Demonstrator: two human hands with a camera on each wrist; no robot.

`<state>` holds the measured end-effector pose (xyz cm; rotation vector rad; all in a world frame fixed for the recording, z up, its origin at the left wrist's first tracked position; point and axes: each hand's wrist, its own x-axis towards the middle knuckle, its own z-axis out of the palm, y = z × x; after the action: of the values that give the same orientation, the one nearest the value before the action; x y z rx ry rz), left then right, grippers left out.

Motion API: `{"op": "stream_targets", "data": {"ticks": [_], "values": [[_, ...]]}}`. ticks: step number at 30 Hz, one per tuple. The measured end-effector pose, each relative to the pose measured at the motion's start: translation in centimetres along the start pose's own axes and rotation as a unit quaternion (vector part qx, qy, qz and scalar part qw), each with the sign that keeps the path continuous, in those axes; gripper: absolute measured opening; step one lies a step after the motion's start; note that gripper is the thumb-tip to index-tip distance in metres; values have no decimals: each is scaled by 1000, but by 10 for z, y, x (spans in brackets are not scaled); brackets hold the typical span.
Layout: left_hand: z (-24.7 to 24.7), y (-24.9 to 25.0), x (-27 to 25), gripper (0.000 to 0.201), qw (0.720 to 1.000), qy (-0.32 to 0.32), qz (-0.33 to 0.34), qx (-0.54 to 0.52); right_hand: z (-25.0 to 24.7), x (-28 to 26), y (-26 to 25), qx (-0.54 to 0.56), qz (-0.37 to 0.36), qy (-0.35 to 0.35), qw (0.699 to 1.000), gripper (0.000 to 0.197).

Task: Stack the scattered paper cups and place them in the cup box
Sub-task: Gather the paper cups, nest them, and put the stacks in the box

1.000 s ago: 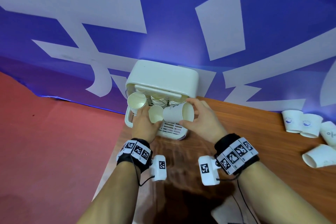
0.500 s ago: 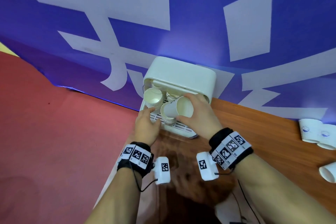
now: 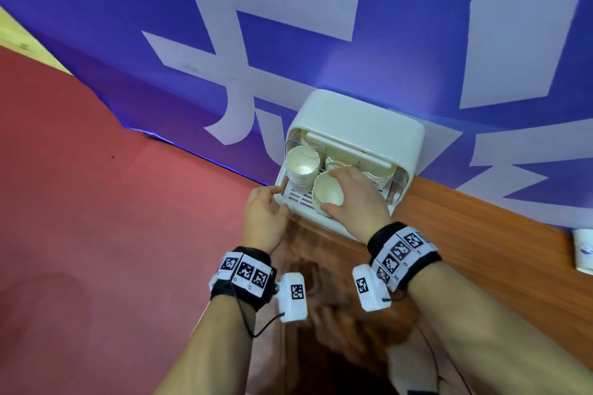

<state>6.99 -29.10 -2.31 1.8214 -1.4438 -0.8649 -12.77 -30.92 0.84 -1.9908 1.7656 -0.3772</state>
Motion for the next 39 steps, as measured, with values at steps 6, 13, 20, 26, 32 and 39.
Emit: {"op": "stream_targets", "data": {"ticks": [6, 13, 20, 26, 32, 39], "values": [[-2, -1, 1, 36, 1000, -5, -2, -2, 12, 5, 4, -26, 19, -17, 999, 62], [-1, -3, 4, 35, 1000, -14, -8, 2, 21, 10, 11, -9, 35, -14, 999, 64], [0, -1, 1, 36, 1000, -22, -13, 10, 23, 10, 14, 15, 47, -8, 999, 62], [-5, 12, -11, 37, 1000, -19, -7, 14, 15, 3, 8, 46, 42, -16, 998, 63], [6, 43, -29, 35, 999, -26, 20, -1, -21, -36, 20, 137, 38, -14, 990, 50], [116, 115, -78, 29, 986, -120, 117, -24, -99, -141, 113, 129, 130, 49, 982, 37]]}}
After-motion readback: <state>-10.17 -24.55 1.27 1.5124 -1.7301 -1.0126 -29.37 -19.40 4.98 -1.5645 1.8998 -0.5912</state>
